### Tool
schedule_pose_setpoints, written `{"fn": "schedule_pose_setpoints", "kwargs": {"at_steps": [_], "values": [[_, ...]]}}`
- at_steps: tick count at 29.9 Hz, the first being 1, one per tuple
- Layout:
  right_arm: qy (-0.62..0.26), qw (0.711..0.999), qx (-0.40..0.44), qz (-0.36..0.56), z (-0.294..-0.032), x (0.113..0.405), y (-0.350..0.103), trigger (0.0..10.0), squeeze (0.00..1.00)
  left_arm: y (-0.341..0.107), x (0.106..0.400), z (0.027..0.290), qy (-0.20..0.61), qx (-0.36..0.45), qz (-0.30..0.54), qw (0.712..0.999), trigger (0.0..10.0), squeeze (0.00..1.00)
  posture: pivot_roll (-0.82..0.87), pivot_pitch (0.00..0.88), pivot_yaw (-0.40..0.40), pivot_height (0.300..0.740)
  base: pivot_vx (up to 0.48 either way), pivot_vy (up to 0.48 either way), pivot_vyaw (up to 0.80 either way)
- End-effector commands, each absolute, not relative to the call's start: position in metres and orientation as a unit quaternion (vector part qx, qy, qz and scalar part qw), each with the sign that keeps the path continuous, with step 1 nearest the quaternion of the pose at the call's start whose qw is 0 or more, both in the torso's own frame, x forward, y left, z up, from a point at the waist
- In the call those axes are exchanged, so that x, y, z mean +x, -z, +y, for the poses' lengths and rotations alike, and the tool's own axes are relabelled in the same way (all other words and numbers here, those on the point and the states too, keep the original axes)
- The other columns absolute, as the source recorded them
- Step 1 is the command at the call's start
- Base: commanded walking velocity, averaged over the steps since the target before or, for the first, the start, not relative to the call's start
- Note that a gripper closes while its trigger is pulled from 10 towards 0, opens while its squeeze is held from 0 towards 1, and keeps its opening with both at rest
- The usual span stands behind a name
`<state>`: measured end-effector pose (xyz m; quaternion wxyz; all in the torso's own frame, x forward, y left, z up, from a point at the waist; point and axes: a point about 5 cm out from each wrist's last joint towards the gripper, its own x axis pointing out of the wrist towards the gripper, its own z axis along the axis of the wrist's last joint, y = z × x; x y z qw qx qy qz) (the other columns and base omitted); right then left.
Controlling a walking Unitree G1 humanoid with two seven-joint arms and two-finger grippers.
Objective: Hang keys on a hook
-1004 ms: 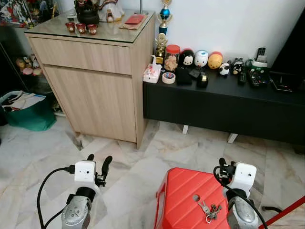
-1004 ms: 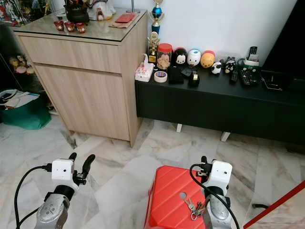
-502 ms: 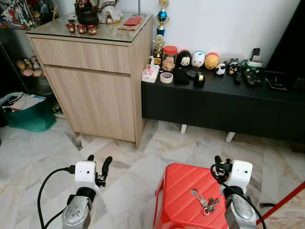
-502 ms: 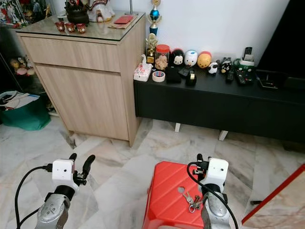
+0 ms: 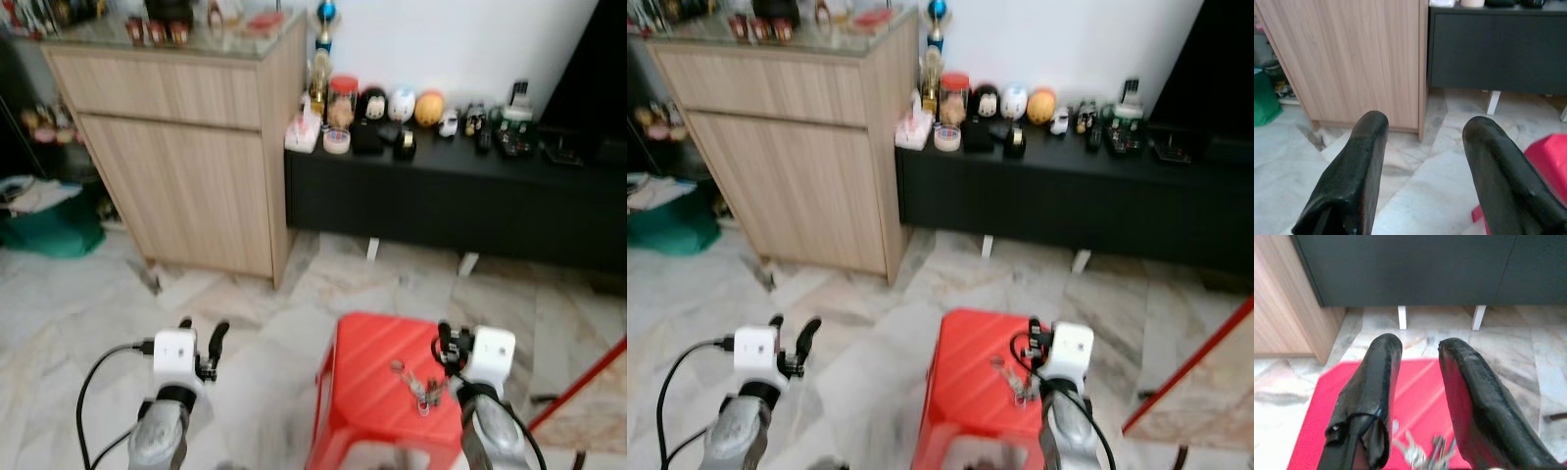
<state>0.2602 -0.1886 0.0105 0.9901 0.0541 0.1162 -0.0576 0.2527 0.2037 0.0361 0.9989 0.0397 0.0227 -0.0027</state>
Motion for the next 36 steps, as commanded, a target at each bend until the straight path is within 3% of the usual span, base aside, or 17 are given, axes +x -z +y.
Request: {"fn": "schedule_pose_setpoints", "kwargs": {"at_steps": [1,28,36], "values": [[0.055,0.989,0.056,0.126,-0.189,0.259,-0.007,10.0,0.0,-0.037,0.253,0.203,0.0,0.034,0.025,0.999,10.0,0.0,0.02,0.0,-0.053,0.627,0.0,0.0,0.0],[0.033,0.986,0.043,0.159,-0.187,0.249,0.006,10.0,0.0,-0.033,0.255,0.194,0.019,0.019,0.038,0.999,10.0,0.0,0.02,0.0,-0.051,0.627,0.0,0.0,0.05],[0.046,0.983,0.046,0.171,-0.19,0.248,0.009,10.0,0.0,-0.034,0.256,0.193,0.025,0.022,0.038,0.999,10.0,0.0,0.02,0.0,-0.05,0.627,0.255,0.0,0.2]]}}
